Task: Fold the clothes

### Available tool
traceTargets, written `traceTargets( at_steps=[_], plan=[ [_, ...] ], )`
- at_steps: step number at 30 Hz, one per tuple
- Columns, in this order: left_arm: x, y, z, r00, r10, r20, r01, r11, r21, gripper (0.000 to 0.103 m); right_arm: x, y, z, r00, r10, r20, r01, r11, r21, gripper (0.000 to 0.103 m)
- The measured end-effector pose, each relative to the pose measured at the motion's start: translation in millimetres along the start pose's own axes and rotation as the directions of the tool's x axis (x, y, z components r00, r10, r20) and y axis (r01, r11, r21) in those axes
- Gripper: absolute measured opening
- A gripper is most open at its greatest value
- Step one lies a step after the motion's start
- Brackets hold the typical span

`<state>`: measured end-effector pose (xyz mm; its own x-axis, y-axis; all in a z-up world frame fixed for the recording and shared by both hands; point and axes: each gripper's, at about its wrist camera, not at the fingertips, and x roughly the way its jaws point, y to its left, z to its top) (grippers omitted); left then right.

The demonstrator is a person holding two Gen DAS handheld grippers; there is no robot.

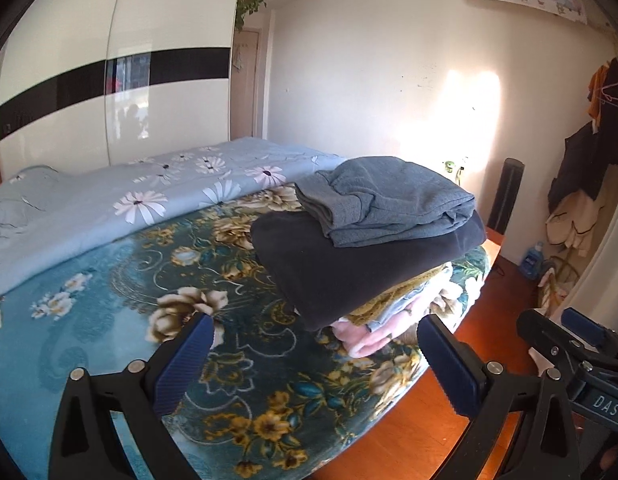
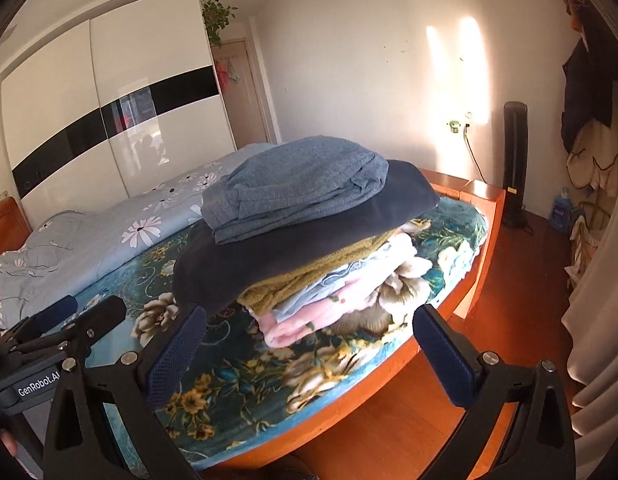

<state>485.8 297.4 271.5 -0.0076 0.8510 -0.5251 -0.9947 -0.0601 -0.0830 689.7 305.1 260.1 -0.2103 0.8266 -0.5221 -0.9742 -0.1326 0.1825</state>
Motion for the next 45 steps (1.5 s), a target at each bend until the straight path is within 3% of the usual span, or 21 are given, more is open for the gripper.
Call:
traceTargets(
  at_steps=[11, 18, 27, 45],
  plan=[
    [-16, -2, -3, 0.999, 0.001, -0.044, -0.001, 1.0, 0.0, 0.103, -29, 2, -7, 0.994, -0.113, 0.011, 0.113, 0.994, -0.004, 0.103],
    [-20, -8, -5, 0.998, 0.004, -0.057, -0.003, 1.0, 0.031, 0.103, -38, 12, -4, 0.993, -0.108, 0.036, 0.11, 0.993, -0.04, 0.103],
    [-24, -2, -1, 0.999, 0.003, -0.048, -0.004, 1.0, -0.008, 0.103, -40, 17, 4, 0.992, -0.111, 0.052, 0.113, 0.993, -0.04, 0.103],
    [-20, -3, -4, 0.998, 0.011, -0.066, -0.011, 1.0, 0.01, 0.103, -30, 21, 1, 0.994, -0.104, 0.027, 0.106, 0.992, -0.064, 0.103]
  ],
)
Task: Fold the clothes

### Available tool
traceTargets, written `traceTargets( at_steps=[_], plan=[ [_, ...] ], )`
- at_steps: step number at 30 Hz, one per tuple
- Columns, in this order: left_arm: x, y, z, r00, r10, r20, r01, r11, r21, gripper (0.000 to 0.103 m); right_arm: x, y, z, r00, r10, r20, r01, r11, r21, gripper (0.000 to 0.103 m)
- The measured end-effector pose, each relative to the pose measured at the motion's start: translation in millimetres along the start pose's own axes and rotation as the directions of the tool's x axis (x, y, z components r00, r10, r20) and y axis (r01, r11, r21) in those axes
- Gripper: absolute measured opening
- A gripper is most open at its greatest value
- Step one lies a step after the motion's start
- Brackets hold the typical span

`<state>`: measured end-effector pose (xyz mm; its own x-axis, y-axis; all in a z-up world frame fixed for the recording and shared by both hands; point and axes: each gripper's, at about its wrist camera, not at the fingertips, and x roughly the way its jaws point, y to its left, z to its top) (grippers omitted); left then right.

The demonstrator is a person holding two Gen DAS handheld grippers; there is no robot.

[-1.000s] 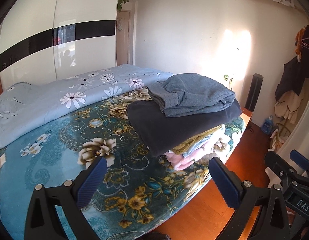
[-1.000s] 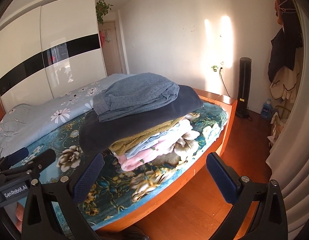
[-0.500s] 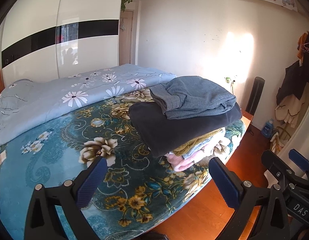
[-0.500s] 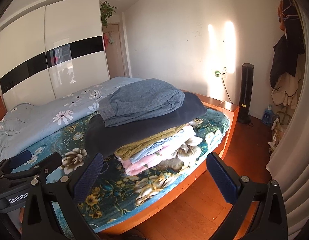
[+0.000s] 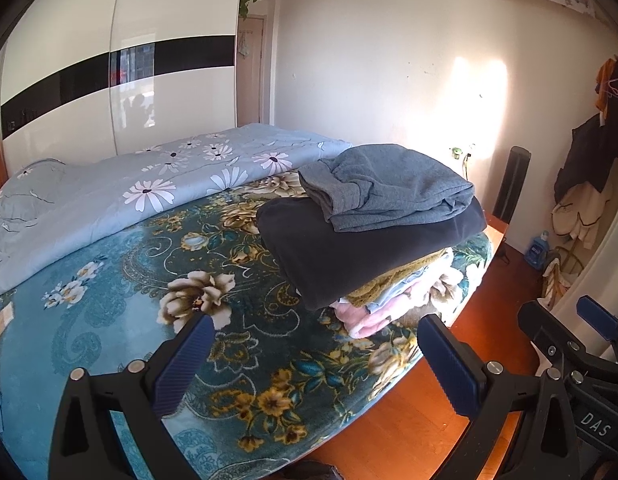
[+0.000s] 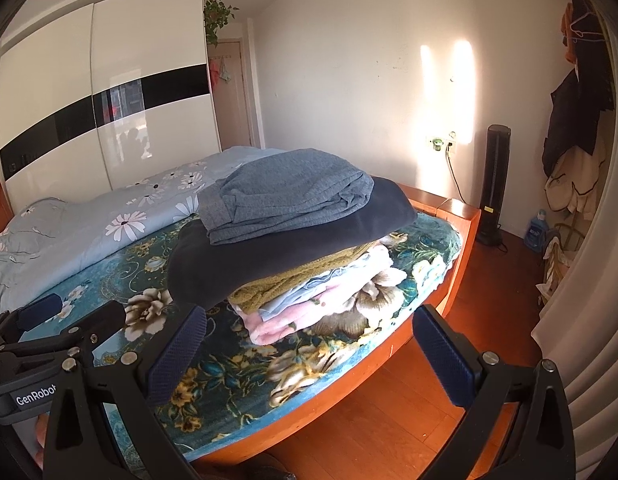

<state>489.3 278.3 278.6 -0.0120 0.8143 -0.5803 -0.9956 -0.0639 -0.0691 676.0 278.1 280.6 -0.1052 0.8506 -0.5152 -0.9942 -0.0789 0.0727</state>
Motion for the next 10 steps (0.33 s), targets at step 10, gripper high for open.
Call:
traceTargets(
  at_steps=[10],
  plan=[
    [2.3, 0.7, -0.4, 1.0, -0.003, -0.009, 0.003, 1.0, -0.011, 0.103, 1.8, 0.8, -1.8, 1.0, -0.003, -0.011, 0.003, 1.0, -0.009, 0.103]
  ],
)
